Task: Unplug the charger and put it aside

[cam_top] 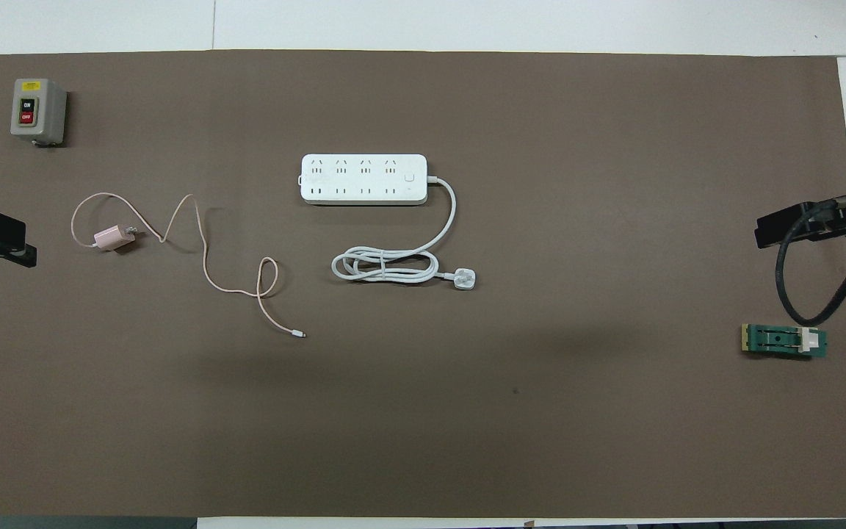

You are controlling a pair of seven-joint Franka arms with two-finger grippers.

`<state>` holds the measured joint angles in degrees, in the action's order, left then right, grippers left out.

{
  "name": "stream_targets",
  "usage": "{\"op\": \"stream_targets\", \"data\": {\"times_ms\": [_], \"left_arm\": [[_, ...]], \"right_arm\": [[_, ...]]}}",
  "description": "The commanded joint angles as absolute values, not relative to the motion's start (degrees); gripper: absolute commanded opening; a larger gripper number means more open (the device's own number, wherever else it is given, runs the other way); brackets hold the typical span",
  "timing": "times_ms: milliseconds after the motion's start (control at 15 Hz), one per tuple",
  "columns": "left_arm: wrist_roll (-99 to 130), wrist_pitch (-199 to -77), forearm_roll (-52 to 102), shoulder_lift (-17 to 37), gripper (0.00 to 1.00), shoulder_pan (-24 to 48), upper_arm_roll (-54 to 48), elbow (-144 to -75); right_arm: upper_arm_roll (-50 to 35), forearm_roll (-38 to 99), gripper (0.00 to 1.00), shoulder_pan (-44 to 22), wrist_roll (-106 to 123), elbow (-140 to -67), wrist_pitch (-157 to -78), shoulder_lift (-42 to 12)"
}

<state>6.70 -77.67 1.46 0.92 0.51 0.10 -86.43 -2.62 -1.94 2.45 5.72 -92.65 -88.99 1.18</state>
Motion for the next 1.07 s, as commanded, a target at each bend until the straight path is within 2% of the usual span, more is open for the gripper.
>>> {"op": "stream_targets", "data": {"times_ms": [0, 600, 867, 1000], "left_arm": [[5.9, -75.9, 1.8, 1.8, 1.00, 1.3, 0.6, -84.1], [6.1, -75.6, 2.1, -0.8, 1.00, 1.3, 0.5, -86.2], [6.2, -76.1, 2.0, -0.6, 1.00, 2.7, 0.6, -86.3], [6.1, -76.2, 1.8, 1.3, 1.00, 2.7, 0.7, -85.3]], "right_arm": [[-3.4, -1.8, 1.00, 3.4, 5.0, -94.5, -89.7, 2.5], [-3.4, 1.9, 1.00, 3.4, 3.8, -94.2, -88.0, 2.6], [-3.4, 1.4, 1.00, 2.9, 3.6, -94.2, -88.2, 2.7], [-3.4, 1.2, 1.00, 2.8, 3.7, -94.3, -88.2, 2.7]]}}
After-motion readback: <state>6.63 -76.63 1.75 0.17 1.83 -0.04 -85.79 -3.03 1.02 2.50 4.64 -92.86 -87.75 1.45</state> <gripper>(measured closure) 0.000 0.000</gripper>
